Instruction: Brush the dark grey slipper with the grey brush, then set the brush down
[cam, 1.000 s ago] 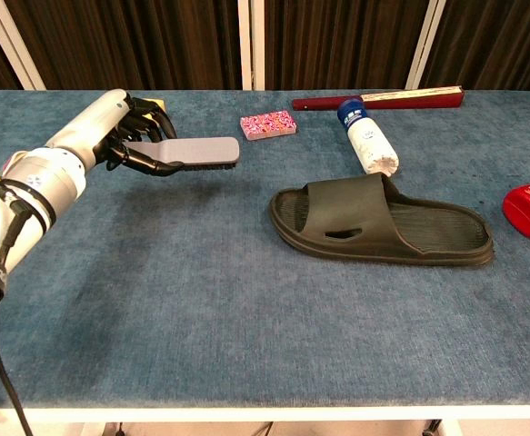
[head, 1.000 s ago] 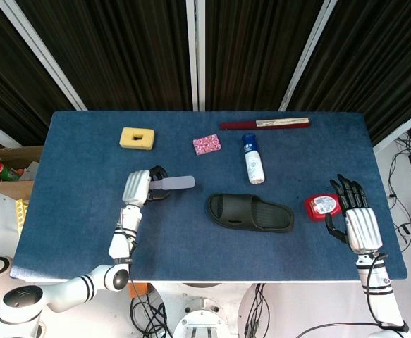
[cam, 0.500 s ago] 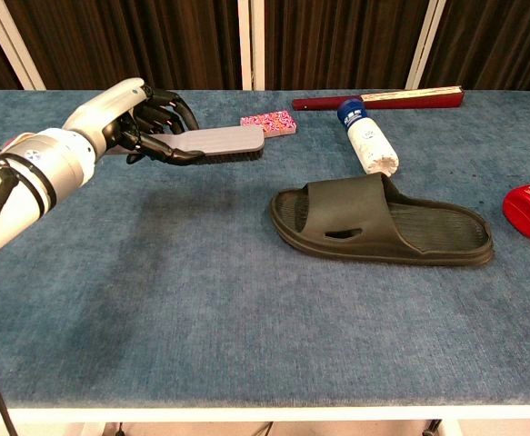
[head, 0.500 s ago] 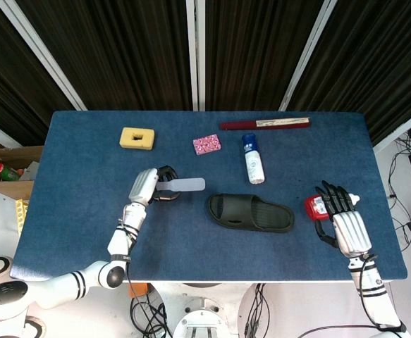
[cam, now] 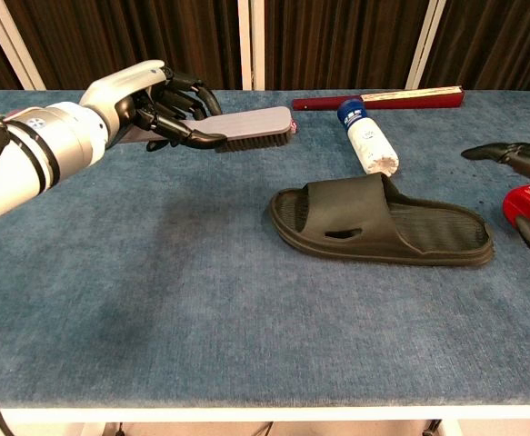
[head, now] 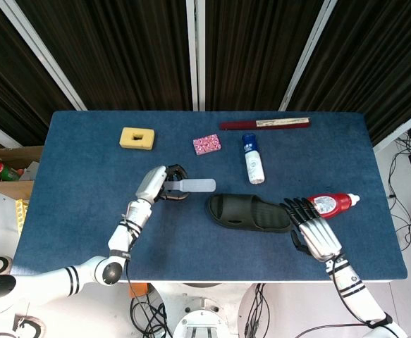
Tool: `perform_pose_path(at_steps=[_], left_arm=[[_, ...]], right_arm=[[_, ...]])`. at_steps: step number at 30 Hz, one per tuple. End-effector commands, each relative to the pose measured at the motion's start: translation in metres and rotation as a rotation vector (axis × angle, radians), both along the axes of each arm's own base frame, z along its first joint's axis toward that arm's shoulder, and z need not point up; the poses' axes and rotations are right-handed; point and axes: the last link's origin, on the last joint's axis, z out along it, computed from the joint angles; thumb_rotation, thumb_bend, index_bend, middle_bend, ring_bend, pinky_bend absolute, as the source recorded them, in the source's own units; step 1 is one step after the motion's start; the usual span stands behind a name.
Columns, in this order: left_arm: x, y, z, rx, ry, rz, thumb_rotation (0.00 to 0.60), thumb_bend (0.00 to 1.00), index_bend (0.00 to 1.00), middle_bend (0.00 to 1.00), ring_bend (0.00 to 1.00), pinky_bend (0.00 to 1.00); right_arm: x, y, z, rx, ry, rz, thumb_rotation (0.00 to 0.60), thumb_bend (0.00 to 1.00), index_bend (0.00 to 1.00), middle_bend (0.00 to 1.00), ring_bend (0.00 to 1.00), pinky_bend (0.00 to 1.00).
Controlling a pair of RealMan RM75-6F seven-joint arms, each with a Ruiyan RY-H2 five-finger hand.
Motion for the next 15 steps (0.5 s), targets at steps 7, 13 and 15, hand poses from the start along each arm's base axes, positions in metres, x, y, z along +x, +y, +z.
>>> perform_pose_path(at_steps=[7,13,15], left_arm=[[0.035,-0.019,-0.016,-0.070,0.022,-0.125,0.600,0.56,0.90,1.00,1.00,1.00],[0.045,-0.021,-0.039,-0.116,0.047,-0.130,0.600,0.56,0.90,1.00,1.00,1.00],[0.046,-0.019,-0.045,-0.123,0.061,-0.129,0.600,0.56,0.91,1.00,1.00,1.00]], right_arm=[[0.001,0.002,-0.018,0.067,0.036,-0.016,0.600,0.68,0.13,0.12,0.00,0.00],[-0.002,0.004,-0.024,0.103,0.053,-0.028,0.600,0.69,0.13,0.15,0.00,0.00],[-0.003,0.005,-0.026,0.112,0.057,-0.032,0.600,0.70,0.13,0.17,0.00,0.00]])
